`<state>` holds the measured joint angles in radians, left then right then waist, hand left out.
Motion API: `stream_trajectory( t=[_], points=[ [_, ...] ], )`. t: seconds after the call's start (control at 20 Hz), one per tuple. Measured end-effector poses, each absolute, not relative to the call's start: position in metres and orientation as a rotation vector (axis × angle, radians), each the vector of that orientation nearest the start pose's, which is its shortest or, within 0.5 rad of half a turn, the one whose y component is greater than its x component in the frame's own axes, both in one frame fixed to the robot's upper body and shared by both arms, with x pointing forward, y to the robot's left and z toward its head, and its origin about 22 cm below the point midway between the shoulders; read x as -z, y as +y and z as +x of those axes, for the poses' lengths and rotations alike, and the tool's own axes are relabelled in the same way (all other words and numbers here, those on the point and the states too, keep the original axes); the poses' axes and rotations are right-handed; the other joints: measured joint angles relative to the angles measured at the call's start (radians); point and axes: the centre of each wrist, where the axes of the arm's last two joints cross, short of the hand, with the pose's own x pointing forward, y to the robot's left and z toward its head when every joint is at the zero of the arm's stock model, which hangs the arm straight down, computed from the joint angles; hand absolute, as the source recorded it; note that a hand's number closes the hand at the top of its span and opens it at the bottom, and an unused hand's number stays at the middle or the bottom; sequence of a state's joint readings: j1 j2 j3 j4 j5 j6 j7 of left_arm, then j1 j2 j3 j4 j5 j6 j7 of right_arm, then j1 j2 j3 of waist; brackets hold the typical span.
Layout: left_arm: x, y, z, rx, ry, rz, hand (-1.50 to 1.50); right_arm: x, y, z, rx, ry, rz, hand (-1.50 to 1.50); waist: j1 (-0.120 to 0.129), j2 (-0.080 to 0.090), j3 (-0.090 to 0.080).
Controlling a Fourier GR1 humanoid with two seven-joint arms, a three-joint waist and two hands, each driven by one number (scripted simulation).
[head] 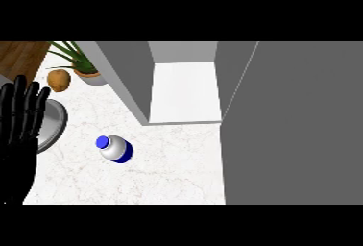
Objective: Pick up the bottled water, place it into the cabinet and close the cabinet
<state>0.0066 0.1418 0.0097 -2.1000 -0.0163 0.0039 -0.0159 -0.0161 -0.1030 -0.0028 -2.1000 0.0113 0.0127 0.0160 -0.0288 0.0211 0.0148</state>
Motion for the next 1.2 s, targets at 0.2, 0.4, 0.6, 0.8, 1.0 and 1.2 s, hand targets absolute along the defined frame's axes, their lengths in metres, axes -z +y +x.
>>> stream_trajectory(
  t=[0.2, 0.4, 0.6, 0.8, 1.0, 1.2],
  points=[
    [-0.124, 0.237, 0.209, 0.243, -2.113, -0.052, -1.5, -0.127, -0.242, 0.198, -0.152, -2.1, -0.065, -1.5, 0.01, -0.014, -0.009],
    [-0.105, 0.218, 0.204, 0.239, -1.967, -0.303, -1.5, -0.117, -0.232, 0.19, -0.094, -2.027, 0.061, -1.5, 0.01, -0.013, -0.012],
    [-0.087, 0.216, 0.194, 0.149, -1.75, -0.439, -1.5, -0.106, -0.229, 0.178, -0.008, -1.888, 0.223, -1.5, 0.016, -0.018, -0.013],
    [-0.083, 0.228, 0.179, 0.114, -1.652, -0.499, -1.5, -0.11, -0.236, 0.161, 0.041, -1.825, 0.292, -1.5, 0.023, -0.022, -0.014],
    [-0.084, 0.241, 0.168, 0.105, -1.618, -0.503, -1.5, -0.105, -0.236, 0.143, 0.062, -1.8, 0.316, -1.5, 0.025, -0.023, -0.015],
    [-0.078, 0.248, 0.16, 0.102, -1.599, -0.509, -1.5, -0.1, -0.238, 0.135, 0.066, -1.792, 0.323, -1.5, 0.027, -0.023, -0.015]
  ],
)
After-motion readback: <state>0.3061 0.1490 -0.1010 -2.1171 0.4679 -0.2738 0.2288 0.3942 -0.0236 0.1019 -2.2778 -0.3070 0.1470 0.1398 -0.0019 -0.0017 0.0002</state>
